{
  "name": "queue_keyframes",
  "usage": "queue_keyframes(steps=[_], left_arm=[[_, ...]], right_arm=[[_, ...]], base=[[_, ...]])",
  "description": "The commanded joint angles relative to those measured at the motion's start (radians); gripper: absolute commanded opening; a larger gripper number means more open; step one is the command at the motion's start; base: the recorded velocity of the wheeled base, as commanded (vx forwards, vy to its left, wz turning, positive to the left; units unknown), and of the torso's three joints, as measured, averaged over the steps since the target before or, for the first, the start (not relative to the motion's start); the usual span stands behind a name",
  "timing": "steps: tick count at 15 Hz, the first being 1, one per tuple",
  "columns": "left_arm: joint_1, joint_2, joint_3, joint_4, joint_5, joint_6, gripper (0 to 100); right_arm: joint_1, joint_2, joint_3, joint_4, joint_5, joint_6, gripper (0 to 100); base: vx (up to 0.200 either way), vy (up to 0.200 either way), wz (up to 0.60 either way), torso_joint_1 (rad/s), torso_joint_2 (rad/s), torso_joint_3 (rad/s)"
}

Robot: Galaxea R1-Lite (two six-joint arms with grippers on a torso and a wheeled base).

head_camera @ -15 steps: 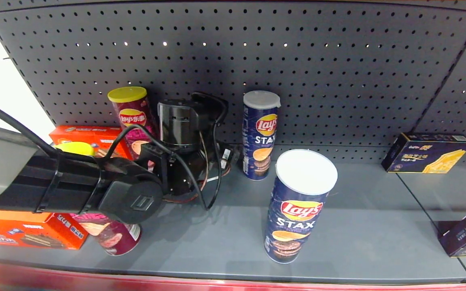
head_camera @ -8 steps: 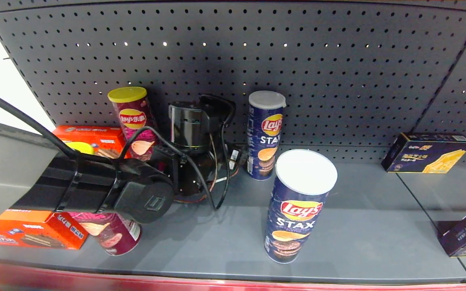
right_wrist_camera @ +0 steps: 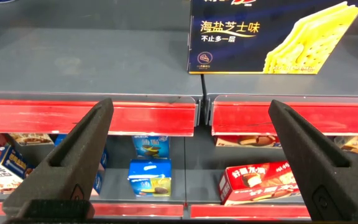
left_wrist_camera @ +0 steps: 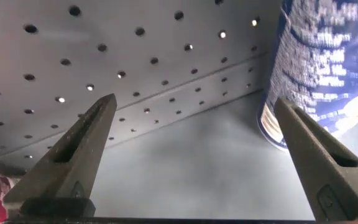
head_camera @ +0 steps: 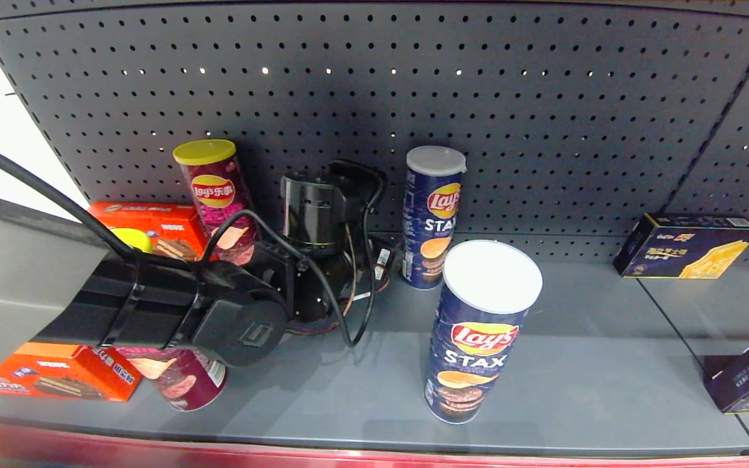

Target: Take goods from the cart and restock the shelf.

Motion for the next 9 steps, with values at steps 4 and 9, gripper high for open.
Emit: queue_keyframes(steps=[4, 9], left_arm=[[-0.008, -0.067, 0.087, -0.002, -0.026, 0.002, 100], [-0.034, -0.131, 0.162, -0.012, -0.052, 0.0, 100]], right_arm=[[0.0, 0.001, 0.0, 0.0, 0.0, -0.001, 100], [0.0, 0.001, 0.0, -0.002, 0.0, -0.001, 100]], base=[[0.0, 0.0, 0.0, 0.0, 0.0, 0.0], [0.0, 0.0, 0.0, 0.0, 0.0, 0.0]])
